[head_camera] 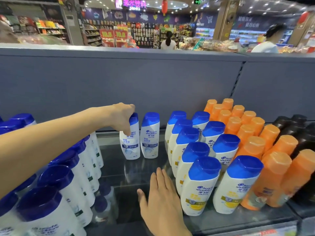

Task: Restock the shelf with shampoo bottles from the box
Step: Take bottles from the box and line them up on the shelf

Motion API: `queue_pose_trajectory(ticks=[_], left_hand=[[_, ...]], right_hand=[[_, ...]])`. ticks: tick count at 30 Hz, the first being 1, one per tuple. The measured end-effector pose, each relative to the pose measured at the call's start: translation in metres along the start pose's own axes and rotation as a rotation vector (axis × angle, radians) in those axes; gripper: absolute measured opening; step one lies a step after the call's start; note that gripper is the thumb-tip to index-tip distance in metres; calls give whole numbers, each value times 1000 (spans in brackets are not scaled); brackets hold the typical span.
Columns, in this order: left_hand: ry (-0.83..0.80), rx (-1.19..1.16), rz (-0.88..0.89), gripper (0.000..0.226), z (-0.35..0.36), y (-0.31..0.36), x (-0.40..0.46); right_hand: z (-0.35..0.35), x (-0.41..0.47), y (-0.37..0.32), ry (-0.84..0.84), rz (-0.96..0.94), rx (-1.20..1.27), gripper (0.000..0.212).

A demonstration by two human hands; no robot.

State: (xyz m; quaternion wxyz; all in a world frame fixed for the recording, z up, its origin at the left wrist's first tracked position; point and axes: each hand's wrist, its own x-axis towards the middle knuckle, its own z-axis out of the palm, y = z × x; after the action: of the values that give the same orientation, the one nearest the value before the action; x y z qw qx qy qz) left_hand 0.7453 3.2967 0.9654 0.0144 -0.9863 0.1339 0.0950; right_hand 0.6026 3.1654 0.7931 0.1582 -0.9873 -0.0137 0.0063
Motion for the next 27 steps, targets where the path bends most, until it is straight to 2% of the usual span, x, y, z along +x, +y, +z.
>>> queue_pose_trajectory(ticks=[3,4,6,9,13,17,19,22,24,27], left_hand=[[43,68,19,54,-6,0,-9],[81,95,27,54,-9,0,-15],[174,127,43,58,-18,1,-35],[309,137,54,64,-28,3,-75],[376,72,-2,66,-21,18,-127],[552,90,-132,68,0,32,-183],[659,89,-210,70,20,40,-223],[750,72,-398,67,69,53,-292],[737,22,-553,66,114,62,-340],[553,-96,-798,67,190,70,-402]], right_hand=[[-3,-1,-2,28,23,10,96],[-4,-3,-3,21,13,13,94],[-3,-6,-2,38,-82,8,91],[-15,-11,-5,185,-168,104,69],[-21,-15,-9,275,-328,265,61],[-37,-33,-18,212,-418,421,65],[-46,-54,-23,261,-478,518,61],[-50,-100,-28,243,-635,664,54],[-39,-133,-33,176,-750,734,50],[4,-179,-38,-28,-890,682,49]])
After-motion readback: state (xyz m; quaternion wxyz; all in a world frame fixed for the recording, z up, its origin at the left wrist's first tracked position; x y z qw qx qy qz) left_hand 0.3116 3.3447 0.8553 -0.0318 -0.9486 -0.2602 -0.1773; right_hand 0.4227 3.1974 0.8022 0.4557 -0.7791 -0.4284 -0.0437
